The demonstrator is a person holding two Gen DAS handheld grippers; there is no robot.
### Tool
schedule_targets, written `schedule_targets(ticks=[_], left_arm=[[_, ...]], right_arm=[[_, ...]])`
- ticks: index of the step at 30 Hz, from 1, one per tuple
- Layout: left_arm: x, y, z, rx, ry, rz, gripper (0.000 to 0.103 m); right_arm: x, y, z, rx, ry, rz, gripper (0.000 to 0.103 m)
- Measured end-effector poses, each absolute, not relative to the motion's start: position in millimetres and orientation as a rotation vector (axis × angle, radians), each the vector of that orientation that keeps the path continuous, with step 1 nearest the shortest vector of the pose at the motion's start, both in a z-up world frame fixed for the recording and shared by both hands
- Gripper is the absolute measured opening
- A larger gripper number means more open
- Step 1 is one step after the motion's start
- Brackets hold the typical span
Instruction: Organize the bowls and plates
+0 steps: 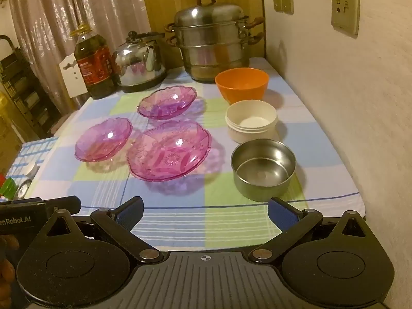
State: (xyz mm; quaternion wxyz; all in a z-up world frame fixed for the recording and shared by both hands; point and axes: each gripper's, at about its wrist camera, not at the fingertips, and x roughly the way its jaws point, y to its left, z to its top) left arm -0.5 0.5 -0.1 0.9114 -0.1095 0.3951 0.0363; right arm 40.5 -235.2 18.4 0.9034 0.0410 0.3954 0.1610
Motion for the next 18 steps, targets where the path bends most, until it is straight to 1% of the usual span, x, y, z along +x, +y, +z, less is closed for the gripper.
schedule_targets(ticks=[5,11,18], left_arm=[[0.3,-0.5,0.2,-0.227,0.823,0.074,0.096],[-0.4,4.1,-0.2,-0.259,0.826,0.058,0.095],[-2.0,2.7,0.3,-0.258,0.825,0.056,0.095]], right_arm=[[43.6,-240.1,19.1,0.082,0.825,0.33,0.102],[34.8,-221.3,16.0,0.064,0.83,0.323,0.102],[41.6,-229.6,15.9,0.08,0.84,0.333,0.102]])
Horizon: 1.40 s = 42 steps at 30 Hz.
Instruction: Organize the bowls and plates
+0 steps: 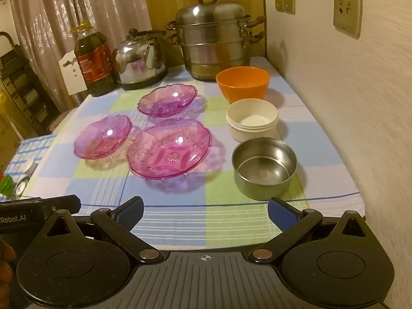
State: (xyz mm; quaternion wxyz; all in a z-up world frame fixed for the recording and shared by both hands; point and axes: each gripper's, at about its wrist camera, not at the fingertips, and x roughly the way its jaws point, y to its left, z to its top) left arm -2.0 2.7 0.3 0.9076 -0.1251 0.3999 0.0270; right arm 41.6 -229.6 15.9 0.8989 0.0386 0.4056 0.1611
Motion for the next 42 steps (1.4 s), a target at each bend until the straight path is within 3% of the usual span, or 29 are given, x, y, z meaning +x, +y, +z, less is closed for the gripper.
schedule_targets(ticks=[42], left_arm=[[-2.7,1.2,2.8,-0.268,0.817,0.044,0.095]], right_arm=[[40.2,-228.7,20.3,0.064,0.826,0.322,0.102]])
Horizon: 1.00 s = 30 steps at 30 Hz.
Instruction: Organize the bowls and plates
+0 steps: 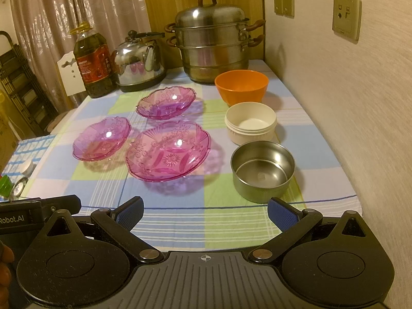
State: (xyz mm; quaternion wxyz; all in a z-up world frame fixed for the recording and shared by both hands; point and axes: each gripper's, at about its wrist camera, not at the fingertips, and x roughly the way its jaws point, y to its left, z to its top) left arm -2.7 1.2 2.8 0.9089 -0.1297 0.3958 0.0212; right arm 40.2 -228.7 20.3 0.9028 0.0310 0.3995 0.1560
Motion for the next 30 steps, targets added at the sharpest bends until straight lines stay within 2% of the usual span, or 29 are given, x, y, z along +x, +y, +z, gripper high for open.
schedule_targets(ticks=[30], left_arm=[[-2.0,-4.8,2.1,-0.273,0.819,0.043,0.095]], right_arm=[[39.6,-227.8,19.5,0.068,0.826,0.326,0.102]])
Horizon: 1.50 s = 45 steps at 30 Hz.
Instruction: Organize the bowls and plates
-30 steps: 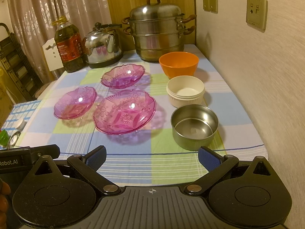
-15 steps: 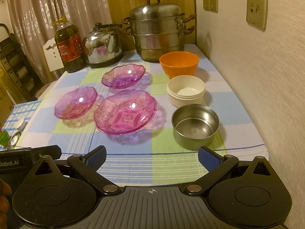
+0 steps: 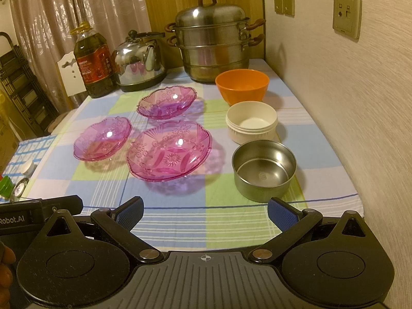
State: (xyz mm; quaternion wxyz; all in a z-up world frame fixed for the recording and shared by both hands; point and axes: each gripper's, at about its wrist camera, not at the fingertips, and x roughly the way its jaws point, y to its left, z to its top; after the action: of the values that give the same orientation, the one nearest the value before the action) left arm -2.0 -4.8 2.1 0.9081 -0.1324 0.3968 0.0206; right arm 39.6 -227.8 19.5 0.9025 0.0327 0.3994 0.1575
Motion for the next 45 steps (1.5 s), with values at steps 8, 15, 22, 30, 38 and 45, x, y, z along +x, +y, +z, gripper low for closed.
schedule_targets(ticks=[8,15,22,30,38,45], left_arm=[[-1.8,-4.7,1.7,-0.278,0.818,0.041,0.095],[5.2,4.2,0.9,-0.329,0.81,0.04,0.095],[23.0,34.4,0.0,-0.371,0.791,0.067,0.095],[49.5,100.3,14.1,-0.377,0.725,0.126,0.095],[78.9,173.0,29.1,-0.407,0.671,0.176,0.091],[109.9,205.3,5.9,-0.415,0.706,0.208,0.089]], right_arm=[[39.7,-227.5,17.8,0.073,0.83,0.324,0.102],[44.6,-226.5,16.5,0.106,0.831,0.328,0.102],[62.9,-220.9,17.8,0.171,0.814,0.333,0.102],[105.9,-180.0,22.0,0.218,0.802,0.408,0.102],[156.6,-120.0,21.5,0.209,0.768,0.507,0.102],[201.9,-74.3,0.4,0.17,0.796,0.566,0.091]])
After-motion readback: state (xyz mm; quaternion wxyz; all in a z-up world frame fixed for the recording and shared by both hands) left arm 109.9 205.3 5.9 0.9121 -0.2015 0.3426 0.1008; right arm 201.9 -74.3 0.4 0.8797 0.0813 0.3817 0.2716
